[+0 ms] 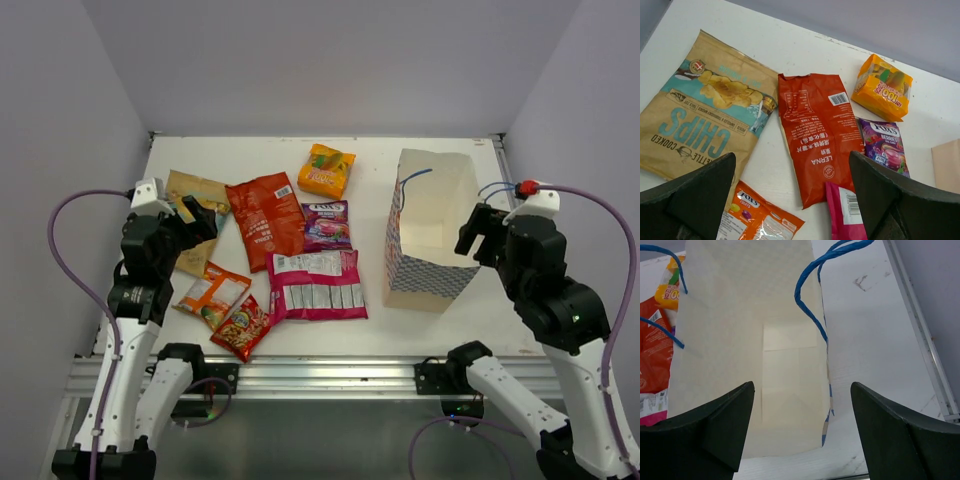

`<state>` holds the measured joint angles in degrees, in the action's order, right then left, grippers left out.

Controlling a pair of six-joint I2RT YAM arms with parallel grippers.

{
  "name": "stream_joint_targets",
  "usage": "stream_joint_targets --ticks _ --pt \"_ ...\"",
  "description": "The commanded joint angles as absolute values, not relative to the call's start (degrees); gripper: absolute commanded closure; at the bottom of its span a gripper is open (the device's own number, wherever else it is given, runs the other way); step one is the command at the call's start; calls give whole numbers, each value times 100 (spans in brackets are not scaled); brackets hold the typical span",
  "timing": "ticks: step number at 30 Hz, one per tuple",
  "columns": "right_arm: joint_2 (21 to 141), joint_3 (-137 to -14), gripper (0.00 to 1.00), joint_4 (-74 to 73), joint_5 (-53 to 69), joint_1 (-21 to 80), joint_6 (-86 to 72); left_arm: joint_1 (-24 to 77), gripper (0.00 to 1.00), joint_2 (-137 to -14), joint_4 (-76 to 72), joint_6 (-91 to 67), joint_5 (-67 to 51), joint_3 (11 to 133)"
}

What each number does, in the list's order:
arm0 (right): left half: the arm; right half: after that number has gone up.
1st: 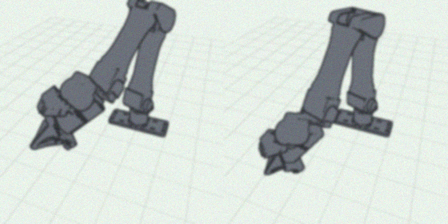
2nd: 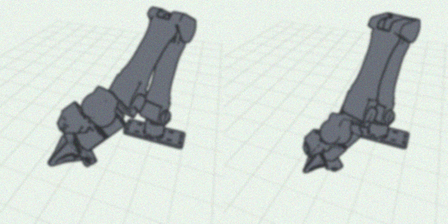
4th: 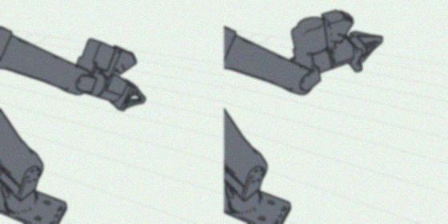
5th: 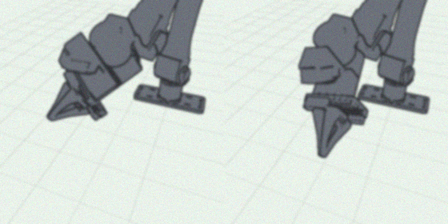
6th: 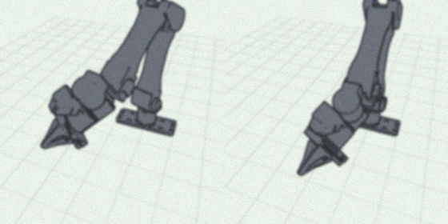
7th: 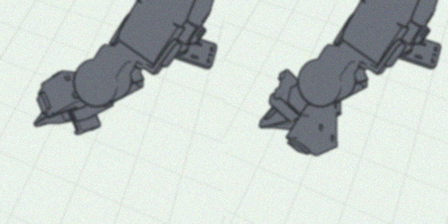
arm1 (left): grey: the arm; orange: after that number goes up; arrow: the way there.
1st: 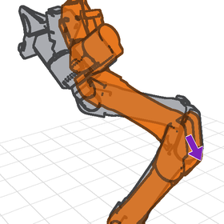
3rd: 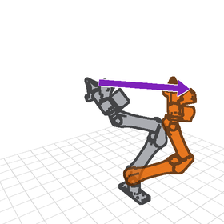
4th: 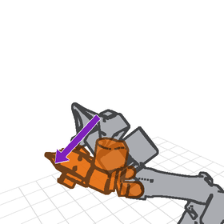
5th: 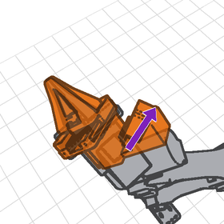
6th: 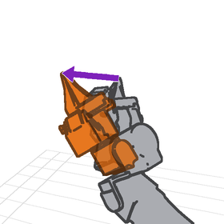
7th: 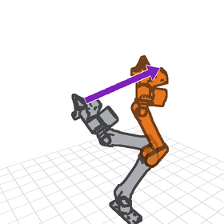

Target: Place the snacks into the paper bag

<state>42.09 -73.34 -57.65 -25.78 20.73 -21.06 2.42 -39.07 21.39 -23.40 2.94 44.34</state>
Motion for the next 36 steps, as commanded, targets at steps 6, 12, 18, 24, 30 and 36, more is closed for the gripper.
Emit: stream_joint_targets --ticks 6,12,18,24,30,36 --pt "4385 -6935 26 -5335 -2733 2083 -2206 272 3 -4350 1504 -2540 26 4149" --pt "4526 -6777 45 -5361 -2918 2083 -2241 272 3 -4272 1389 -2558 26 4061" --pt "4605 -6724 47 -5431 -3199 2083 -2268 281 3 -4315 1327 -2514 -237 4034" --pt "4641 -6627 69 -5510 -3453 2083 -2338 325 4 -4333 1257 -2514 -272 3964" --pt "4667 -6618 91 -5520 -3472 2092 -2329 404 8 -4394 1056 -2558 -281 3789" --pt "4676 -6574 100 -5511 -3489 2083 -2320 922 26 -4701 686 -2724 420 3455"
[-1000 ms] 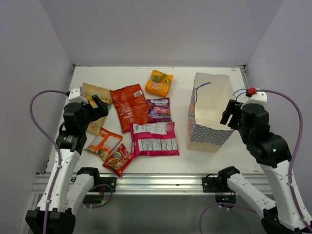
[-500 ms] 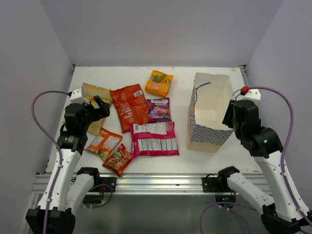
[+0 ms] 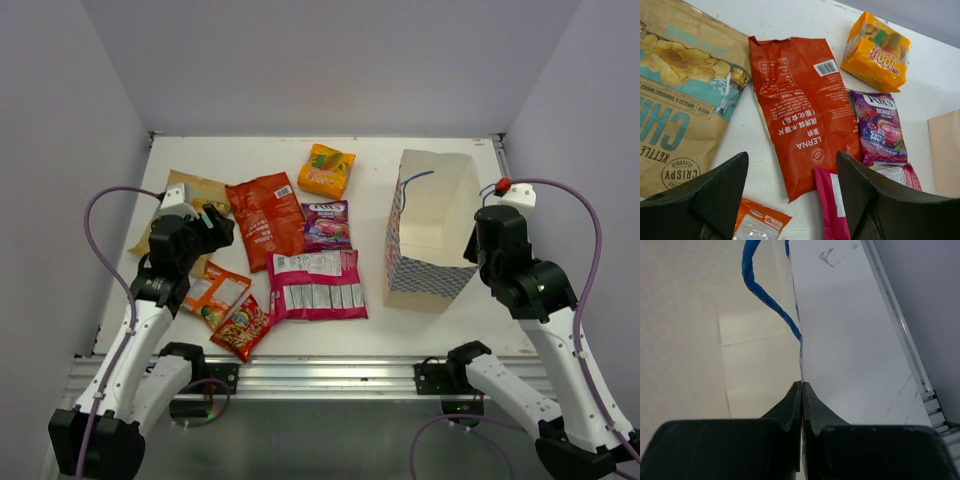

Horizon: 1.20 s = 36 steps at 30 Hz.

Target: Place the snacks into the paper bag

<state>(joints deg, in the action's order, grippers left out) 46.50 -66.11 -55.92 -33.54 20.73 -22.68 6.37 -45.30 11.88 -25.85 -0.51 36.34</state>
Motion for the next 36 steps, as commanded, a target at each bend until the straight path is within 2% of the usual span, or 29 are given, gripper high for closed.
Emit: stream_joint_targets --ticks 1,3,5,10,14,19,27,28,29,31,34,36 --pt "4676 -6566 100 -5502 -3481 2083 -2312 1245 25 -4789 642 -2768 605 3402" --pt "4676 -6539 100 -5484 -3472 2083 -2303 1563 21 -5105 327 -2978 791 3165" --pt "4667 -6530 100 -5484 -3480 2083 -2303 1854 18 -5412 -112 -3128 503 2902" --pt "4641 -6548 100 -5493 -3489 2083 -2285 2213 17 -5949 -554 -3480 105 2804" --pt "4606 -6539 100 -5476 -3463 2083 -2268 2461 11 -6204 -964 -3542 -208 2480" --pt "4570 -6530 100 -5458 -3419 2083 -2241 2548 10 -6635 -1713 -3726 -632 2031" --pt "4535 -6513 100 -5414 -3331 2083 -2224 2891 12 -6978 -1898 -3788 -404 1811" --pt "4535 -6521 100 -5423 -3331 2083 -2215 2953 15 -7022 -1907 -3788 -396 1819" --pt "4535 -6521 100 -5423 -3331 2083 -2224 2979 31 -7118 -1933 -3797 -387 1854" --pt "4535 -6521 100 -5423 -3331 2083 -2215 3076 52 -7233 -1995 -3806 -404 1881" --pt "4526 -6513 100 -5405 -3305 2083 -2197 3207 67 -7426 -2048 -3797 -396 1951" --pt "4518 -6504 100 -5405 -3296 2083 -2197 3260 92 -7488 -1934 -3797 -273 2039"
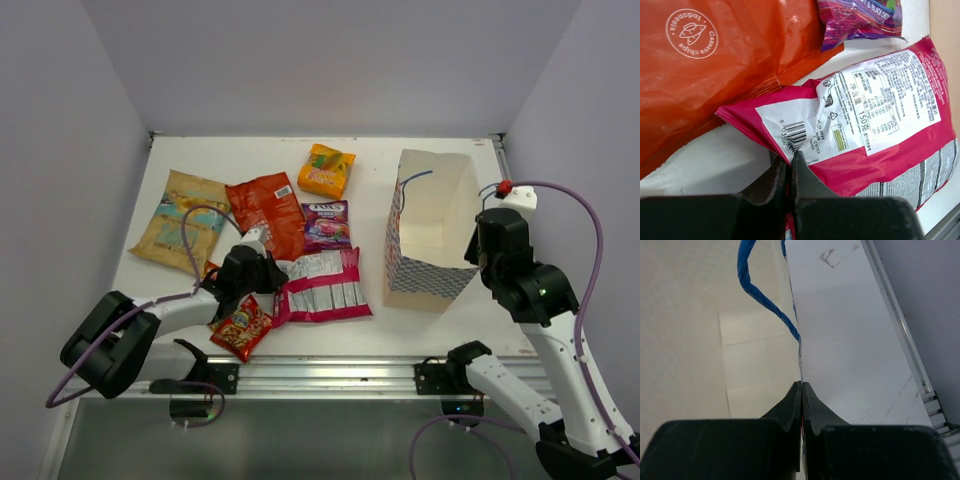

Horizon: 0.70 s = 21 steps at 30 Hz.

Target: Place the snacks into the paper bag

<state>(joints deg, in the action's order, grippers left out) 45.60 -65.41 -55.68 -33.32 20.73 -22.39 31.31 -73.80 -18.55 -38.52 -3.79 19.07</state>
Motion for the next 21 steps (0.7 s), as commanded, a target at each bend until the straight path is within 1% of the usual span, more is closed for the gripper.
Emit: stream_joint_targets --ticks 1,4,6,7,10,11,13,14,15,16,18,19,21 --pt "4526 -6504 100 -5397 -3305 2092 -2197 3313 100 -7453 -1838 -3806 -203 2074" --pt "4535 -6486 100 -5388 -3278 2083 -2188 3453 100 -7155 -1504 -3718 -44 2328" --pt "4544 -6504 100 -5396 -3269 2083 -2188 3646 100 -6795 -1092 -3587 -26 2775" --pt "4544 -6504 100 -5396 -3261 2083 -2188 3752 100 -6568 -898 -3551 182 3265" --pt "4527 -6495 100 -5388 -3261 2083 -2197 4226 100 -6355 -177 -3323 544 4198" --pt "4544 -6495 100 -5388 -3252 2083 -2180 4375 100 -6328 120 -3279 762 4889" --pt "4535 -6495 100 -5388 -3252 2083 -2180 4806 100 -6398 368 -3138 913 5586" --pt "4535 -6486 100 -5388 -3235 2083 -2180 4938 100 -6564 517 -3068 984 6268" --pt "4535 -6486 100 -5388 -3234 2083 -2180 5174 100 -6670 571 -3015 993 6606" --pt "4526 -6486 100 -5388 -3234 2083 -2180 5299 100 -6906 615 -2962 1028 7236" --pt "4526 -6486 100 -5379 -3226 2083 -2171 5693 100 -7197 738 -2726 1221 7863" --pt "4518 -6478 100 -5379 -3217 2083 -2171 5826 100 -7546 790 -2638 1309 8467" --pt "4518 -6478 100 -5370 -3199 2083 -2162 6159 100 -7934 1036 -2356 1564 9137"
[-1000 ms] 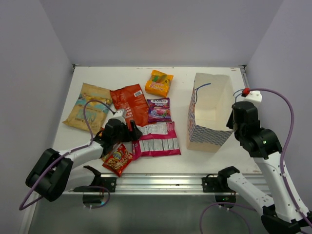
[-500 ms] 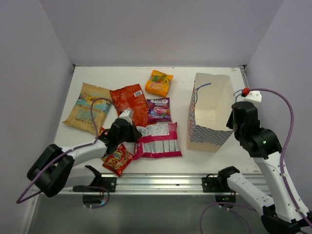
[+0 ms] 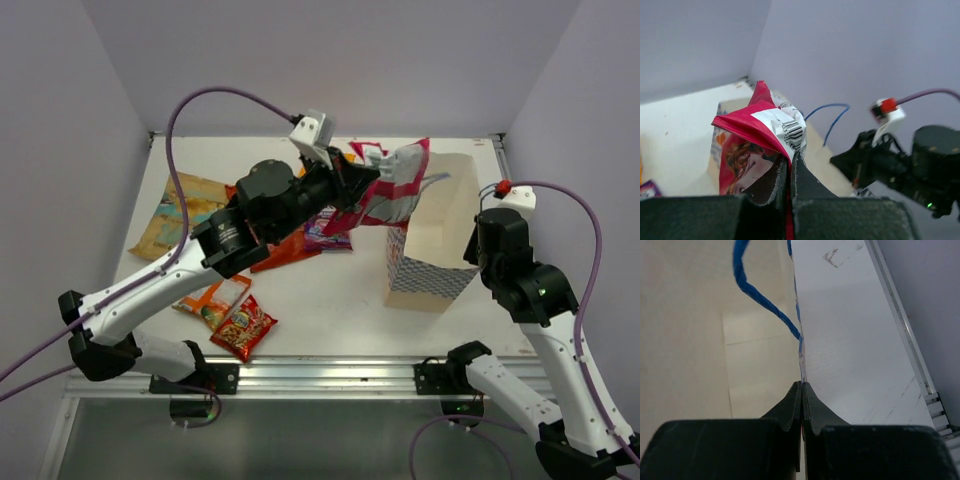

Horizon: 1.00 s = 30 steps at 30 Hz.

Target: Place the snacks into the paper bag

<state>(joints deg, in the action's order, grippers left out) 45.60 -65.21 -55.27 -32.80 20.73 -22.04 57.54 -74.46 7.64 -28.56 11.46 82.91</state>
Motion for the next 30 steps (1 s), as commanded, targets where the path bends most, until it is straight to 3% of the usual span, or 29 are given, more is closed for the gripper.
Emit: stream_joint_targets --ticks 1,11,21,30 --pt "4518 -6469 100 -5370 -3191 2083 -2162 6239 100 -8337 1142 -2277 1651 9828" --pt "4456 -6416 100 -5317 -3103 2083 -2101 7207 100 -10089 1582 -1275 2636 13156" --pt "4456 -6398 100 -5291 -3067 2083 -2083 7734 100 -10187 660 -466 3076 13570" --pt "4430 -6390 100 -5291 -3085 2083 -2083 7831 100 -10151 589 -369 3357 13184"
